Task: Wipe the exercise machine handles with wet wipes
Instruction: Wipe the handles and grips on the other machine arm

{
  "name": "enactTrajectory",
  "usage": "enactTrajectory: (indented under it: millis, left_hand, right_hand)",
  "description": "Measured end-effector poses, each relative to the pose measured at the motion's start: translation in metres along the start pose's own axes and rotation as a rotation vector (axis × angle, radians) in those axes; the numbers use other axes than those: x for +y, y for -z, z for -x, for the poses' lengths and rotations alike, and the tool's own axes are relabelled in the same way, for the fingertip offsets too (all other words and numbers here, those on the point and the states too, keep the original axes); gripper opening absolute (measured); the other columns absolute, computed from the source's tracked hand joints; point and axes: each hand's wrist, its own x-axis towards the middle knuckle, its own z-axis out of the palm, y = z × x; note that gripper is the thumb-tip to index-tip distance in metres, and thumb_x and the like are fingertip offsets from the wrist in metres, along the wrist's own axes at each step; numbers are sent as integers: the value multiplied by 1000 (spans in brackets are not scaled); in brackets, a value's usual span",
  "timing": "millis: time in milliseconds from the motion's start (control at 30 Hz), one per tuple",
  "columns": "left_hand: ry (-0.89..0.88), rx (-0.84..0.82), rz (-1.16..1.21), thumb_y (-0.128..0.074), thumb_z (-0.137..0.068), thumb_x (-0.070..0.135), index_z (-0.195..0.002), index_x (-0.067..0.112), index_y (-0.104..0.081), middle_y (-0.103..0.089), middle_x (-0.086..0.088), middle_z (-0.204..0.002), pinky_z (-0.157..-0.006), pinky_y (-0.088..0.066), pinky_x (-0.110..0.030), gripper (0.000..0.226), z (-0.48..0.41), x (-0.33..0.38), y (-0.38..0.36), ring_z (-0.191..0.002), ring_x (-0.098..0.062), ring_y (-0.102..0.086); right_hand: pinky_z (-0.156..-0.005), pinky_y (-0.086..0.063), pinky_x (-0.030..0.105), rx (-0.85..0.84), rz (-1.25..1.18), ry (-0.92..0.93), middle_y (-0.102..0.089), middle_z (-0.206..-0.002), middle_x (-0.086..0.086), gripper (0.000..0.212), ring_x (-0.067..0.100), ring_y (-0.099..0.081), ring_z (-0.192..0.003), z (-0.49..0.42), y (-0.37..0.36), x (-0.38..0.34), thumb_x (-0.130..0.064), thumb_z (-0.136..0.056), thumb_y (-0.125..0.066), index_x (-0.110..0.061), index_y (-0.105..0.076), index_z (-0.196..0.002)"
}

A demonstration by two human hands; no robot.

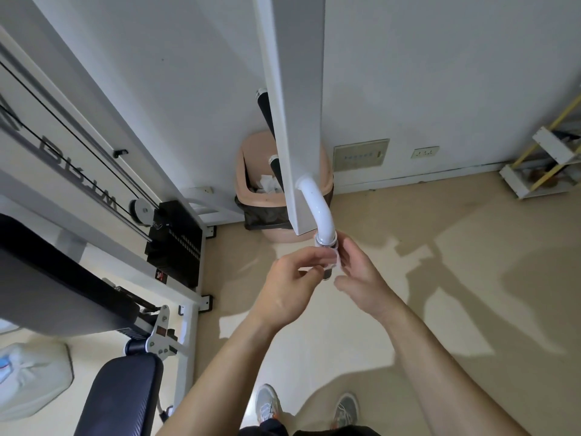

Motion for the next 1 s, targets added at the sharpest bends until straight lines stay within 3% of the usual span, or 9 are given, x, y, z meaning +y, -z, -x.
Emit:
enactTrajectory:
  millis: [67,167,267,333,500,633,767,900,1000]
  left_hand:
    - [-39,-73,-39,-46,-80,-5,-114,29,-76,-75,10,-114,-93,-51,-18,57,0,5,3,-108,-4,-67]
    - [-75,-112,-14,-46,-77,-6,-107,21,-77,-77,8,-113,-100,-51,-21,51,-6,14,8,-114,-6,-67]
    - [-64,80,98,-52,-83,-9,-83,14,-75,-81,-4,-90,-80,-53,-23,33,-8,22,19,-89,-10,-73]
    - [-59,246,175,-56,-82,9,-81,14,-70,-78,-2,-83,-72,-49,-25,14,-10,26,28,-80,-13,-69]
    - [60,82,316,-62,-88,52,-105,3,-70,-77,-11,-107,-98,-53,-42,53,-35,43,19,-105,-28,-71]
    - [71,101,292,-63,-99,26,-105,-15,-63,-77,-22,-97,-82,-57,-26,42,-47,46,3,-83,-16,-75]
    - [47,58,227,-65,-98,16,-109,-22,-57,-76,-27,-99,-74,-54,-17,41,-52,47,3,-78,-8,-75]
    - [34,50,198,-65,-98,17,-108,-20,-59,-75,-29,-98,-71,-52,-16,39,-54,50,6,-76,-10,-74]
    - [33,49,209,-67,-97,18,-108,-20,-59,-69,-39,-102,-72,-57,-23,41,-56,49,10,-77,-16,-77]
  right_hand:
    - [-91,-52,34,-1,213,-9,-62,-118,-17,75,18,-60,-113,-4,-2,3,0,-69,-54,-35,-46,-135]
    - [-68,-53,30,80,-36,-56,-67,-88,-3,21,18,-61,-86,-19,-22,-4,-8,-90,-48,-18,-61,-103]
    - [-58,-56,26,188,-129,-112,-65,-65,4,48,15,-65,-62,-37,-34,-9,1,-100,-32,-10,-68,-69]
    - [-54,-46,20,206,-2,-106,-56,-60,-9,34,7,-54,-51,-40,-34,-10,-3,-98,-57,-17,-58,-67]
    - [-55,-40,37,-26,293,-94,-48,-67,21,29,33,-45,-57,-51,-8,-16,-11,-77,-73,-3,-46,-69]
    - [-56,-45,31,204,169,-12,-59,-61,-11,22,9,-56,-58,-48,-14,-5,-10,-80,-75,-22,-59,-72]
    - [-55,-36,29,504,217,-132,-46,-51,-11,43,7,-39,-49,-41,-20,48,-17,-85,-74,-27,-45,-56]
    - [-60,-36,30,255,362,-340,-51,-59,-5,35,17,-43,-55,-46,-2,58,-26,-82,-77,-18,-49,-62]
    - [-56,-40,33,62,314,-239,-50,-59,-2,32,18,-45,-55,-51,4,10,-17,-79,-75,-20,-49,-61]
